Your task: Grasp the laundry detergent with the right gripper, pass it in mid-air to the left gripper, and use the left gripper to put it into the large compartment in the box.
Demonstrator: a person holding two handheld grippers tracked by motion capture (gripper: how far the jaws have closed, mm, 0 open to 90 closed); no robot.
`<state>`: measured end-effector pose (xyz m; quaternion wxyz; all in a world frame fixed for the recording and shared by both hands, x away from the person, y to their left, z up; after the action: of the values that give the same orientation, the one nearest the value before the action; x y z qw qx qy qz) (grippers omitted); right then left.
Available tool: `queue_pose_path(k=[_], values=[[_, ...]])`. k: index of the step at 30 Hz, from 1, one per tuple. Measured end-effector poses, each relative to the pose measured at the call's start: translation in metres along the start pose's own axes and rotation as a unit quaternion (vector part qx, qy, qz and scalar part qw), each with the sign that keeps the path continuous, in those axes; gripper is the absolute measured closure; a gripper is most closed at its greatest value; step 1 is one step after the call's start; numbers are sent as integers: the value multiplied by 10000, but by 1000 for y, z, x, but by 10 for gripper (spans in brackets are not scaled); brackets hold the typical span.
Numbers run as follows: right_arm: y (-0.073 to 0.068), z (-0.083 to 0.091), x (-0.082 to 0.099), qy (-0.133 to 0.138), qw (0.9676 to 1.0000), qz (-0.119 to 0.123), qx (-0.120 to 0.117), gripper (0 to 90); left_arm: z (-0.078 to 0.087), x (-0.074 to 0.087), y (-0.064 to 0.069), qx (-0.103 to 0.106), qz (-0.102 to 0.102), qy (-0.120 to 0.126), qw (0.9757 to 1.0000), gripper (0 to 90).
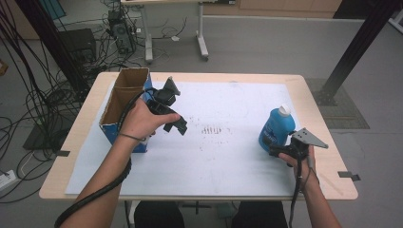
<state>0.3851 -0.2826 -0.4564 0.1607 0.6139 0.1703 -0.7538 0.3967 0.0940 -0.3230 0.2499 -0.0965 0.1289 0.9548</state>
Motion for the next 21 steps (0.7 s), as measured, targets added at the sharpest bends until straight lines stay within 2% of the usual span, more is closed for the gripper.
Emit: queue_pose_path(k=[21], values=[[0,0,-2,22,10000,-9,-34,48,-2,0,3,2,3,10,10000,77]])
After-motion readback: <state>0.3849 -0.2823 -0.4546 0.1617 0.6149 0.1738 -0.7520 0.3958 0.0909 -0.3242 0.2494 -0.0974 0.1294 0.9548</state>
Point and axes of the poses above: each handheld gripper's, and its own axes: z roughly backward along the jaws, x roughly out of its underside, y roughly to its right, the point moved 5 cm from there along -z, roughly forward along the jaws, and after that the axes turned 3 degrees about x, right-handed, at the moved point
